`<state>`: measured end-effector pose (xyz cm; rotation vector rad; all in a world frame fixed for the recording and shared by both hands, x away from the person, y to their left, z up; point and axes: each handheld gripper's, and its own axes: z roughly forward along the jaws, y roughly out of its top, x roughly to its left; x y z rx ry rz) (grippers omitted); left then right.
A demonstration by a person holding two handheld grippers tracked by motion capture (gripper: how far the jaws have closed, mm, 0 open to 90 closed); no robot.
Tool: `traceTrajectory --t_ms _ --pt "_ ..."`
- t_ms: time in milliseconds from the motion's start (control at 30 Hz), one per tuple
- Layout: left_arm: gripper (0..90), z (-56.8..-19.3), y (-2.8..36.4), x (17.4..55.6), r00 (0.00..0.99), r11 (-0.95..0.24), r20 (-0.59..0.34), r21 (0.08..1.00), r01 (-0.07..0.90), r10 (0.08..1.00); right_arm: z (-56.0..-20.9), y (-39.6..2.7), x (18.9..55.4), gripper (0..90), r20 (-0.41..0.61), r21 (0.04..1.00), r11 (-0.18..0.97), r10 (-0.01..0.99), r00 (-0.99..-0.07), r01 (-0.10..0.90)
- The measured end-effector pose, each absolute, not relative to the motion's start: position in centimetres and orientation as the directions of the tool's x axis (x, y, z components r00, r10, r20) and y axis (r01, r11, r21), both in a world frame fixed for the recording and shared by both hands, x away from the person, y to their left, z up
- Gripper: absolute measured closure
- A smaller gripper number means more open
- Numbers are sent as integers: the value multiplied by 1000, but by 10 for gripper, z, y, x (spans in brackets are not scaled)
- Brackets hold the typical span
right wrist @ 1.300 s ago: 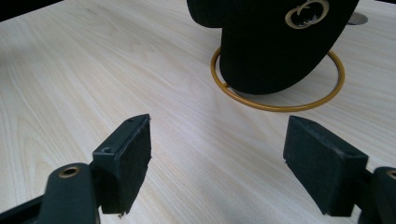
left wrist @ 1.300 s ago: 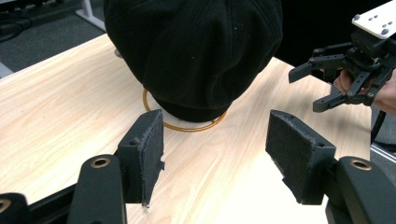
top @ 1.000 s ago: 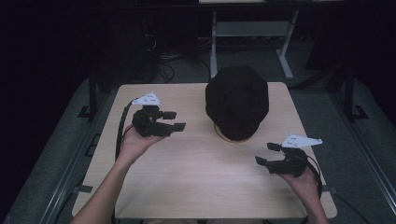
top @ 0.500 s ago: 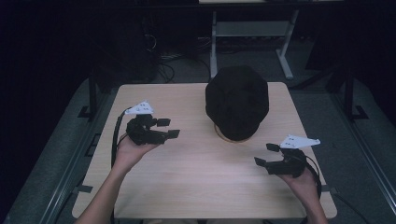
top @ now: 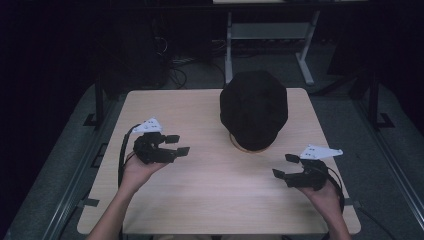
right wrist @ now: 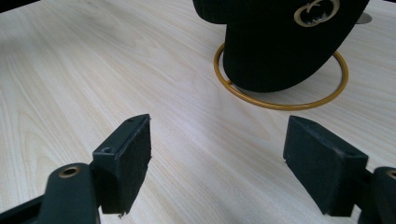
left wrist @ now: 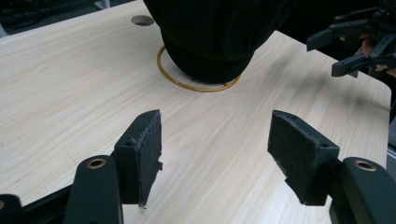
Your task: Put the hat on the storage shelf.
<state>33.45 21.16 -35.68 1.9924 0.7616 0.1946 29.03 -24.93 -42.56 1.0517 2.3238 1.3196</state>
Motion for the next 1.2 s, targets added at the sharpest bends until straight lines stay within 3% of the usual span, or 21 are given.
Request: traceTrajectory --t_ms 1200 --pt "328 -403 241 312 742 -280 -204 836 471 639 -431 -247 289 230 108 812 347 701 -705 470"
